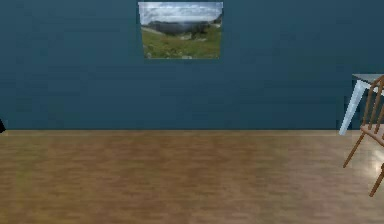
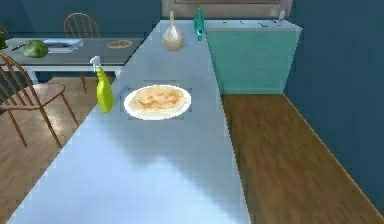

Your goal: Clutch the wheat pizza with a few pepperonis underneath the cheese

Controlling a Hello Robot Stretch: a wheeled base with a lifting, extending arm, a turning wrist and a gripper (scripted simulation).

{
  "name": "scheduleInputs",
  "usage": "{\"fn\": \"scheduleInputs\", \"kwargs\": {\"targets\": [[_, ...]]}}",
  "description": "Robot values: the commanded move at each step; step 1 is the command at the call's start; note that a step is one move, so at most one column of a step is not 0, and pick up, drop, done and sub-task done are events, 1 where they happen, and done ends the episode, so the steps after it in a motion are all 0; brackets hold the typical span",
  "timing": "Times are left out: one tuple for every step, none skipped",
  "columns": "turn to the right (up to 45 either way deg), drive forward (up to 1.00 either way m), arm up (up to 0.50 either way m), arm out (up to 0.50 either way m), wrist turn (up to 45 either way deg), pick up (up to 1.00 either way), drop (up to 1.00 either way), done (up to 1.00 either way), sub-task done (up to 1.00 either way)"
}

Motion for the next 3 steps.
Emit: {"fn": "scheduleInputs", "kwargs": {"targets": [[0.0, 0.0, 0.5, 0.0, 0.0, 0.0, 0.0, 0.0, 0.0], [0.0, 0.0, 0.38, 0.0, 0.0, 0.0, 0.0, 0.0, 0.0], [0.0, 0.0, 0.0, 0.4, 0.0, 0.0, 0.0, 0.0, 0.0]]}}
